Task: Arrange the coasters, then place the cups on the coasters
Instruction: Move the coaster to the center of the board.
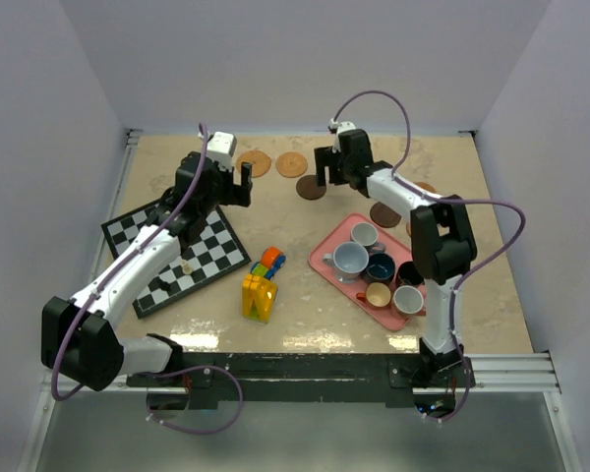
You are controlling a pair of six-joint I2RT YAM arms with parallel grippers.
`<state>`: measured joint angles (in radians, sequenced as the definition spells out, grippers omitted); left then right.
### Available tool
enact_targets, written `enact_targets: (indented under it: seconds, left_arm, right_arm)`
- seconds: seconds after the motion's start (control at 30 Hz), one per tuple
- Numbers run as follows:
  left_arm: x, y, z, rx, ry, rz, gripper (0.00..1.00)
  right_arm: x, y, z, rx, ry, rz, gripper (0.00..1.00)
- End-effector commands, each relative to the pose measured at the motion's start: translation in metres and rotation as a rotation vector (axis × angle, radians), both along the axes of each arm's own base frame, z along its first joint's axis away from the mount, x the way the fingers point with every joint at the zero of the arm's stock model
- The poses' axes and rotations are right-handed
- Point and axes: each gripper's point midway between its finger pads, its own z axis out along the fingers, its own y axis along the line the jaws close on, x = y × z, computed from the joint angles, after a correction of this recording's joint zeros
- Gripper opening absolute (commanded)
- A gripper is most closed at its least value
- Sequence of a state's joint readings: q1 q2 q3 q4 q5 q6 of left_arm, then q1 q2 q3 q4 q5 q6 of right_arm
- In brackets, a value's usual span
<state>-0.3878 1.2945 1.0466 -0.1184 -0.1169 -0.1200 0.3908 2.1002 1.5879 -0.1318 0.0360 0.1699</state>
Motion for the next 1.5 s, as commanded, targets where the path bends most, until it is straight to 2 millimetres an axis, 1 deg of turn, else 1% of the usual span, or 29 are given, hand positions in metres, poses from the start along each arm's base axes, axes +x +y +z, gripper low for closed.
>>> enact_targets:
  seconds: [0.0,0.07,0.1,0.13,0.23,0.27,0.33,0.37,0.4,0.47,0.57,0.67,0.77,0.87,1.07,1.13,1.27,1.33,1.4,1.47]
  left_arm:
    - [0.0,0.004,0.023,-0.016,-0.081,0.018,0.94]
    - [-0.001,0.005,0.025,-0.016,-0.091,0.02,0.94]
    - [-0.002,0.005,0.026,-0.017,-0.097,0.022,0.94]
    - [-0.002,0.006,0.026,-0.017,-0.102,0.026,0.94]
    - [-0.001,0.006,0.024,-0.018,-0.105,0.026,0.94]
    - [-0.001,0.005,0.024,-0.023,-0.105,0.023,0.94]
    - [0.0,0.002,0.02,-0.027,-0.094,0.012,0.94]
    - [0.0,0.0,0.019,-0.032,-0.089,0.005,0.94]
    - [0.0,-0.001,0.018,-0.034,-0.085,-0.002,0.94]
    - [0.0,-0.005,0.016,-0.044,-0.076,-0.014,0.94]
    - [-0.002,-0.009,0.017,-0.063,-0.072,-0.031,0.94]
    - [-0.003,-0.012,0.016,-0.063,-0.067,-0.039,0.94]
    - [-0.004,-0.014,0.017,-0.063,-0.069,-0.044,0.94]
    - [-0.004,-0.012,0.017,-0.058,-0.069,-0.036,0.94]
    - [-0.004,-0.01,0.018,-0.051,-0.075,-0.026,0.94]
    - [-0.003,-0.01,0.018,-0.051,-0.074,-0.026,0.94]
    - [-0.003,-0.01,0.017,-0.05,-0.072,-0.027,0.94]
    - [-0.003,-0.01,0.019,-0.049,-0.076,-0.025,0.94]
    - [-0.003,-0.01,0.017,-0.048,-0.073,-0.024,0.94]
    - [-0.003,-0.009,0.018,-0.047,-0.075,-0.021,0.94]
  right_arm:
    - [0.008,-0.025,0.078,0.012,-0.146,-0.043,0.83]
    - [0.004,-0.037,0.077,-0.005,-0.134,-0.058,0.83]
    - [0.002,-0.046,0.076,-0.016,-0.126,-0.079,0.83]
    - [-0.001,-0.055,0.07,-0.028,-0.105,-0.101,0.82]
    - [-0.014,-0.092,0.054,-0.01,-0.037,-0.168,0.78]
    - [-0.018,-0.106,0.057,0.016,-0.04,-0.192,0.76]
    - [-0.033,-0.13,0.042,0.046,-0.004,-0.225,0.73]
    - [-0.037,-0.142,0.039,0.045,0.004,-0.249,0.73]
    - [-0.042,-0.15,0.036,0.036,0.012,-0.268,0.73]
    - [-0.055,-0.162,0.022,0.011,0.043,-0.295,0.71]
    - [-0.07,-0.169,0.003,0.002,0.083,-0.322,0.66]
    - [-0.079,-0.171,-0.014,0.008,0.111,-0.331,0.64]
    - [-0.079,-0.171,-0.021,0.009,0.12,-0.337,0.63]
    - [-0.077,-0.175,-0.025,-0.002,0.129,-0.349,0.6]
    - [-0.075,-0.185,-0.029,-0.013,0.134,-0.372,0.58]
    - [-0.075,-0.19,-0.032,-0.014,0.14,-0.383,0.57]
    - [-0.074,-0.193,-0.039,-0.005,0.151,-0.386,0.55]
    - [-0.075,-0.194,-0.044,-0.007,0.164,-0.387,0.53]
    - [-0.078,-0.197,-0.053,-0.007,0.19,-0.392,0.48]
    - [-0.081,-0.198,-0.062,-0.003,0.215,-0.394,0.45]
